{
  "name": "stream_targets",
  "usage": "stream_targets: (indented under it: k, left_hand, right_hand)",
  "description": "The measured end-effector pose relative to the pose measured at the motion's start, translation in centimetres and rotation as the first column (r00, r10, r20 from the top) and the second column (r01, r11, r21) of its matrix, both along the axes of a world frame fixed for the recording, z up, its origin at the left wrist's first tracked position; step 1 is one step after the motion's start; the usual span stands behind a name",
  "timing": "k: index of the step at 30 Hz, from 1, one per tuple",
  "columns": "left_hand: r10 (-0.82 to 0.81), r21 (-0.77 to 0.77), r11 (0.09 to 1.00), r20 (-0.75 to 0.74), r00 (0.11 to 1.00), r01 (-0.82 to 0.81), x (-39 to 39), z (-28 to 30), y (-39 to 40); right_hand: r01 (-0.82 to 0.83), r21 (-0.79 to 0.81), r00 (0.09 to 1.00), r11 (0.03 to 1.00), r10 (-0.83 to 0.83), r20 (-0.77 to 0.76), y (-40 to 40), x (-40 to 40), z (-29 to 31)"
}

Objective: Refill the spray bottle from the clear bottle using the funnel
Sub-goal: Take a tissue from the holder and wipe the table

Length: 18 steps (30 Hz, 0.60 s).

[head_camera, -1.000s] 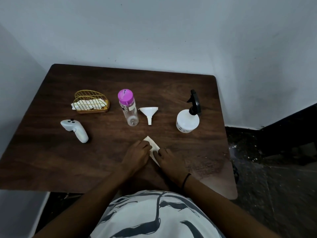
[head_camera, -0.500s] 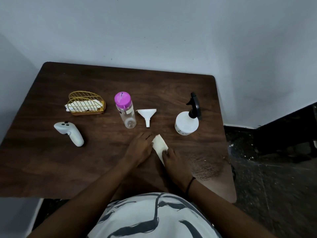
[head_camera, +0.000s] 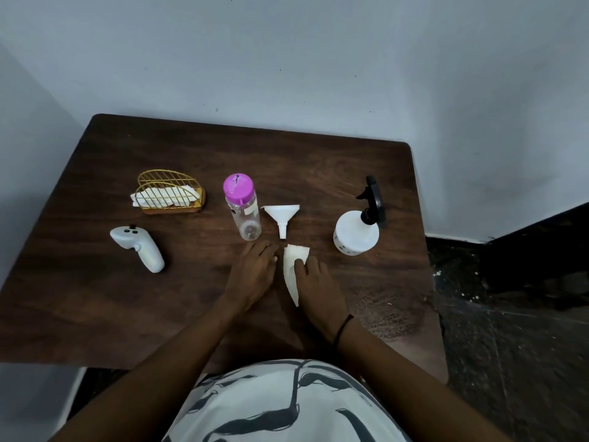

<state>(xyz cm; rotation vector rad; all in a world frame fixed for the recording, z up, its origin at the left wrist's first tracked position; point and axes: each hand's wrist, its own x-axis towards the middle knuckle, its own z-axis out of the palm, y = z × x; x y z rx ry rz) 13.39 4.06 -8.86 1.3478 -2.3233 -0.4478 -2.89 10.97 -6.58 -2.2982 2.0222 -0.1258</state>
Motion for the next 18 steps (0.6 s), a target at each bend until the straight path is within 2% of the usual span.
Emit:
stream_targets:
  k: [3, 6, 10, 13, 18]
  left_hand:
    - [-0.106, 0.009, 0.994, 0.020, 0.994, 0.106, -0.6, -0.8, -0.4]
    - [-0.254, 0.003, 0.967, 0.147, 0.956, 0.257, -1.5, -1.3, -0.5]
    - [-0.238, 0.048, 0.971, 0.287, 0.928, 0.234, -2.2, -1.4, 0.4]
    - [-0.229, 0.031, 0.972, 0.315, 0.921, 0.231, -2.3, -1.3, 1.2]
    - [-0.175, 0.012, 0.983, 0.316, 0.932, 0.181, -1.4, -1.7, 1.5]
  right_hand:
    - [-0.026, 0.054, 0.999, 0.998, 0.028, -0.030, 1.9, 0.1, -1.5]
    - [-0.027, 0.092, 0.997, 0.995, 0.034, -0.068, 3.6, -0.2, -2.5]
    - [-0.023, 0.101, 0.995, 0.995, 0.032, -0.093, 4.7, -1.0, -1.8]
    - [0.033, 0.156, 0.999, 0.987, -0.027, -0.044, 5.2, -0.9, -0.6]
    - [-0.036, 0.020, 0.994, 0.999, 0.034, 0.101, 2.1, -0.2, -0.2]
